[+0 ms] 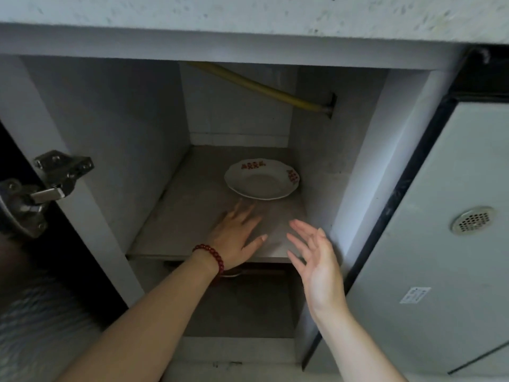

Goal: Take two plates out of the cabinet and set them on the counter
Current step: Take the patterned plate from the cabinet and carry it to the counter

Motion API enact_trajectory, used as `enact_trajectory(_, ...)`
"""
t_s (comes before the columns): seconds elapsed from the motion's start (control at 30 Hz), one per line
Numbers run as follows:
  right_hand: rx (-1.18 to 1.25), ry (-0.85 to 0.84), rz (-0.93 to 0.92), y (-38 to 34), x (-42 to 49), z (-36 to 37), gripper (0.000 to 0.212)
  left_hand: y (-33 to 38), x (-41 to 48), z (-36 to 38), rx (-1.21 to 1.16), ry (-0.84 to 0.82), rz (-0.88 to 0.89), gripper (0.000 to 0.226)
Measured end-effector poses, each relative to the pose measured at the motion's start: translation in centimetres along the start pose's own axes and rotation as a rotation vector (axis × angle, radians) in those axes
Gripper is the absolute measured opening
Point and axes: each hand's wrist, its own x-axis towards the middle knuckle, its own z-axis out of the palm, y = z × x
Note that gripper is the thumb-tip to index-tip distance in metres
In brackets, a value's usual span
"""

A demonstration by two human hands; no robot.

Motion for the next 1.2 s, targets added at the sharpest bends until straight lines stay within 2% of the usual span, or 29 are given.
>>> enact_trajectory(0.07,-0.007,-0.029,-0.01,0.1,-0.3,-0.4,0.038,0.2,1.1,0.2,0.018,-0.015,0.008,0.067)
enact_trajectory(0.17,0.002,-0.051,-0.027,-0.1,-0.6,-0.6,0.047,0.9,2.4,0.0,0.021,-0.004,0.016,0.063)
enact_trajectory(0.6,-0.063,-0.06,-0.053,-1.7,-0.7,-0.7,0.061,1.2,4.5,-0.3,0.083,-0.092,-0.061,0.065)
enact_trajectory(1.2,-0.049,-0.078,-0.069,-2.1,-1.8,-0.5,0.056,2.5,1.1,-0.6,0.002,-0.041,-0.074,0.065)
